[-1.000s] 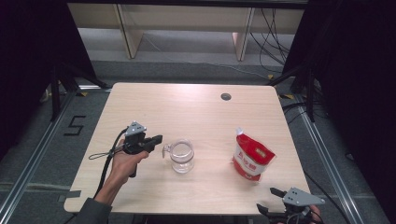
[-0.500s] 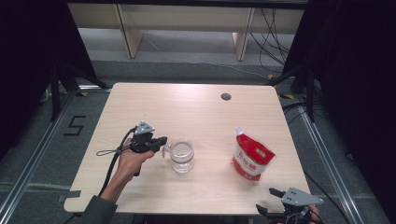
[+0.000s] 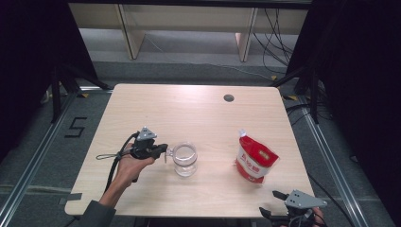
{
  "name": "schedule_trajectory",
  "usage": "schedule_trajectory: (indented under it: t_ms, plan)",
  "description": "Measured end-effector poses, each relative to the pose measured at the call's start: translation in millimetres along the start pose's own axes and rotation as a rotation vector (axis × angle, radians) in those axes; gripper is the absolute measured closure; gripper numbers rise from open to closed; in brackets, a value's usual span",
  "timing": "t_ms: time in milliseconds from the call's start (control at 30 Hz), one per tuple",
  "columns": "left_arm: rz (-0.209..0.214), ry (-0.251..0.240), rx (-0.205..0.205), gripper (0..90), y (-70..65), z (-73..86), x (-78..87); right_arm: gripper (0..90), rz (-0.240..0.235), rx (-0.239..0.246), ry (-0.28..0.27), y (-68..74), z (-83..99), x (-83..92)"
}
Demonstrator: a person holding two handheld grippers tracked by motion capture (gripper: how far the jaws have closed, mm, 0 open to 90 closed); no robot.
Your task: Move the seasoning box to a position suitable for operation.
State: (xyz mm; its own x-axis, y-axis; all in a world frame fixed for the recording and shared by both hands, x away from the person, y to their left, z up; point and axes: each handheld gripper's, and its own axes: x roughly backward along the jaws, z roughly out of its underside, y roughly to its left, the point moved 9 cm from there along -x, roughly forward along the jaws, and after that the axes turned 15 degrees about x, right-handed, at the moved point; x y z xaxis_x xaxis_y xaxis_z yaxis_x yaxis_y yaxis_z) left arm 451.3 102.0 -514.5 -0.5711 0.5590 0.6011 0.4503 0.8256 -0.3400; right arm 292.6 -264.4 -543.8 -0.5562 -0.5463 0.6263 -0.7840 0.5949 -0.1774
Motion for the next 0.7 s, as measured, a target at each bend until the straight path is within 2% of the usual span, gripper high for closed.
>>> schedule_trajectory:
  t_ms: [33, 133, 167, 200, 267, 333, 433, 500, 567, 633, 667, 700]
  plan:
    - [0.016, 0.015, -0.005, 89.0, -1.4, 2.1, 1.8, 24.3, -0.005, -0.005, -0.006, 1.0, -0.6, 0.0]
    - [0.041, 0.019, 0.003, 88.1, -5.2, 5.1, 4.0, 24.2, -0.008, -0.02, -0.002, 3.1, -0.8, -0.4]
    - [0.027, 0.013, -0.002, 87.8, -6.3, 6.6, 4.6, 24.3, -0.008, -0.021, 0.0, 3.4, -0.6, -0.4]
    - [0.033, 0.026, -0.028, 87.6, -9.4, 11.1, 6.8, 24.3, -0.01, -0.023, -0.001, 3.7, -0.5, -0.3]
    - [0.038, 0.03, -0.032, 86.9, -11.0, 13.2, 7.9, 24.3, -0.011, -0.023, -0.003, 3.4, -0.7, -0.3]
    - [0.046, 0.037, -0.033, 86.2, -13.4, 17.9, 8.6, 24.3, -0.008, -0.003, -0.005, 1.0, -0.4, -0.8]
    - [0.041, 0.028, -0.051, 84.7, -13.7, 23.2, 11.0, 24.3, -0.012, -0.007, -0.008, 1.7, -0.7, -0.3]
    - [0.05, -0.021, -0.034, 82.2, -14.6, 24.6, 15.7, 24.3, -0.011, -0.005, -0.007, 1.6, -0.6, -0.1]
    - [0.045, -0.013, -0.041, 79.3, -14.3, 26.9, 19.4, 24.3, -0.008, -0.028, -0.001, 3.7, -0.3, 0.7]
    - [0.056, -0.034, -0.064, 77.1, -18.9, 33.3, 27.5, 24.3, -0.022, -0.045, 0.008, 5.7, 0.1, 0.9]
    - [0.056, -0.034, -0.064, 75.4, -18.9, 33.3, 27.5, 24.3, -0.022, -0.015, -0.003, 3.0, -0.4, -0.2]
    - [0.062, -0.045, -0.057, 75.4, -20.8, 36.3, 29.3, 24.3, -0.022, -0.015, -0.003, 3.0, -0.4, -0.2]
